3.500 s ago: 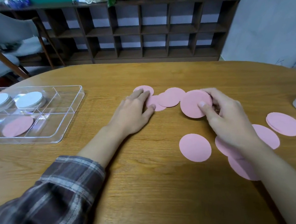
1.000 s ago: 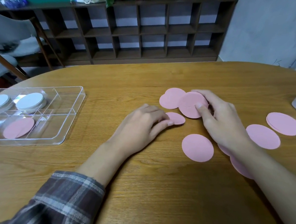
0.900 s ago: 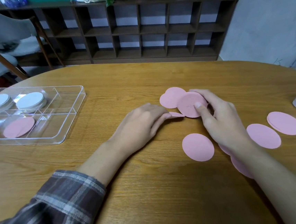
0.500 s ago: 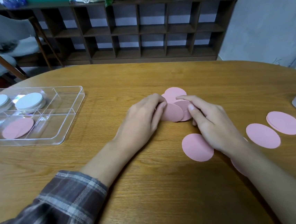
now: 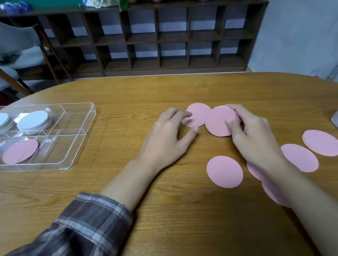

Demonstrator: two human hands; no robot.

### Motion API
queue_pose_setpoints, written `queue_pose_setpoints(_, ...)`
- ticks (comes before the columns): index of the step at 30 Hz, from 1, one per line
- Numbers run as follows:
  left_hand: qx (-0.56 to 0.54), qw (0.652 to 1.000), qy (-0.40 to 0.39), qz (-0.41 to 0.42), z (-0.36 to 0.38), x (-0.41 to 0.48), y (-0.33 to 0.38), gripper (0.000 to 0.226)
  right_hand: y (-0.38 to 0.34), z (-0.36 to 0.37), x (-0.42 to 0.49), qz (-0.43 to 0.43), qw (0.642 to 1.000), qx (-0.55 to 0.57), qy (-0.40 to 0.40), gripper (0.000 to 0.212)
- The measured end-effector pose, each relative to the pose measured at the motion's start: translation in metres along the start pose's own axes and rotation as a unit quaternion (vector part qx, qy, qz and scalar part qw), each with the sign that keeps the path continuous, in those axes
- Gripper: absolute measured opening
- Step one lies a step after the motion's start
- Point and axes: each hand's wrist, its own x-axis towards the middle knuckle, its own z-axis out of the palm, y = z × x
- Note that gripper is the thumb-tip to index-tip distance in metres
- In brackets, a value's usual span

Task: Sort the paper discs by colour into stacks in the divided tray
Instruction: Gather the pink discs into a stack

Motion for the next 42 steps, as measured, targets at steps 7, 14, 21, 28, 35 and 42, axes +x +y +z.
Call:
queue_pose_setpoints(7, 0.045, 0.993, -0.104, -0.015, 0.006, 0.023, -0.012, 0.066, 0.008, -0.002, 0.004, 0.053, 0.998, 0.018, 0.032, 0.036)
queue_pose_setpoints(14, 0.083, 0.981, -0.175, -0.022, 0.019, 0.041, -0.008, 0.071, 0.009, -0.001, 0.006, 0.056, 0.998, 0.014, 0.029, 0.037)
queue_pose_setpoints(21, 0.104, 0.986, -0.131, -0.005, 0.005, 0.026, 0.001, 0.057, 0.008, -0.002, 0.004, 0.064, 0.997, 0.021, 0.021, 0.038)
queue_pose_setpoints(28, 0.092, 0.988, -0.123, 0.005, -0.015, -0.005, 0.016, 0.046, 0.007, -0.003, 0.002, 0.047, 0.998, 0.022, 0.019, 0.037)
queue_pose_setpoints(35, 0.015, 0.998, -0.054, 0.002, -0.020, -0.017, 0.016, 0.039, 0.002, -0.002, -0.004, -0.003, 1.000, 0.016, -0.015, 0.035)
queue_pose_setpoints(42, -0.090, 0.993, 0.081, -0.004, -0.022, -0.010, 0.017, 0.012, -0.009, 0.001, -0.008, -0.043, 0.998, 0.040, -0.031, 0.037)
